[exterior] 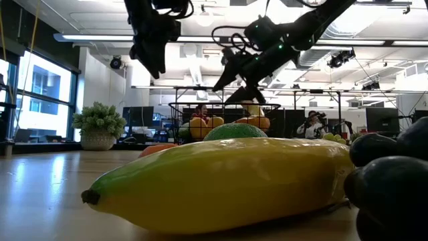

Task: Build produce basket
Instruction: Put the chili pepper into the wire basket

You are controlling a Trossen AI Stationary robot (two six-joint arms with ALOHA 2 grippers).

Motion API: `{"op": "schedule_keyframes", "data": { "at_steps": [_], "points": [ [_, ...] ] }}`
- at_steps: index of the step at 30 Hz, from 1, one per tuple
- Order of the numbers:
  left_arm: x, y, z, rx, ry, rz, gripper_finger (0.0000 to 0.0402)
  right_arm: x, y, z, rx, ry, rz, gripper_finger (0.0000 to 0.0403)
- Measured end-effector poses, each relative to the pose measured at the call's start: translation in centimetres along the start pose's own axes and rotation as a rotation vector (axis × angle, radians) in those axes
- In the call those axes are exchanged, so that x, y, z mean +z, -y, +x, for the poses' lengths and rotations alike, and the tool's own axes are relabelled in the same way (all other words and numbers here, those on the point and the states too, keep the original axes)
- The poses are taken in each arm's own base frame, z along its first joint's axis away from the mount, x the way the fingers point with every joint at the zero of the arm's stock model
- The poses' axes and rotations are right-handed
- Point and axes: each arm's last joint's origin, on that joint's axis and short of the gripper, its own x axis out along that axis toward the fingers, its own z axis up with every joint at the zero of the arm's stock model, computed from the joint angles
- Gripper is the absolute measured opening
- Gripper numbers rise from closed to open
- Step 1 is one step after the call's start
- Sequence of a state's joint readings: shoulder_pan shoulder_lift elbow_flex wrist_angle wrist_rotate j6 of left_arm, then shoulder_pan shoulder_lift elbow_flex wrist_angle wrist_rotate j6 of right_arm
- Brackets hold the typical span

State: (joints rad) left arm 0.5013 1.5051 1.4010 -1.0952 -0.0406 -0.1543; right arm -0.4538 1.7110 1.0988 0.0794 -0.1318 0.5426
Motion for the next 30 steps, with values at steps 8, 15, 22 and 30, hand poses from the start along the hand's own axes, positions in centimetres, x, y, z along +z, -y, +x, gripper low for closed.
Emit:
{"op": "schedule_keyframes", "data": {
  "at_steps": [8,15,22,30],
  "points": [
    [-0.6,0.7,0.0,-0.003,-0.045,0.081,0.0213,0.8,-1.4,-2.9,0.010,0.000,-0.008,0.0255],
    [-1.7,0.6,-0.2,0.007,-0.158,0.148,0.0213,0.7,-3.2,-5.2,-0.001,0.005,-0.028,0.0255],
    [-2.9,1.8,-0.5,0.010,-0.264,0.174,0.0213,0.2,-3.8,-5.5,-0.095,0.029,-0.038,0.0255],
    [-4.3,4.6,-1.1,0.022,-0.303,0.098,0.0213,-0.8,-4.1,-5.5,-0.122,-0.026,-0.059,0.0255]
  ]
}}
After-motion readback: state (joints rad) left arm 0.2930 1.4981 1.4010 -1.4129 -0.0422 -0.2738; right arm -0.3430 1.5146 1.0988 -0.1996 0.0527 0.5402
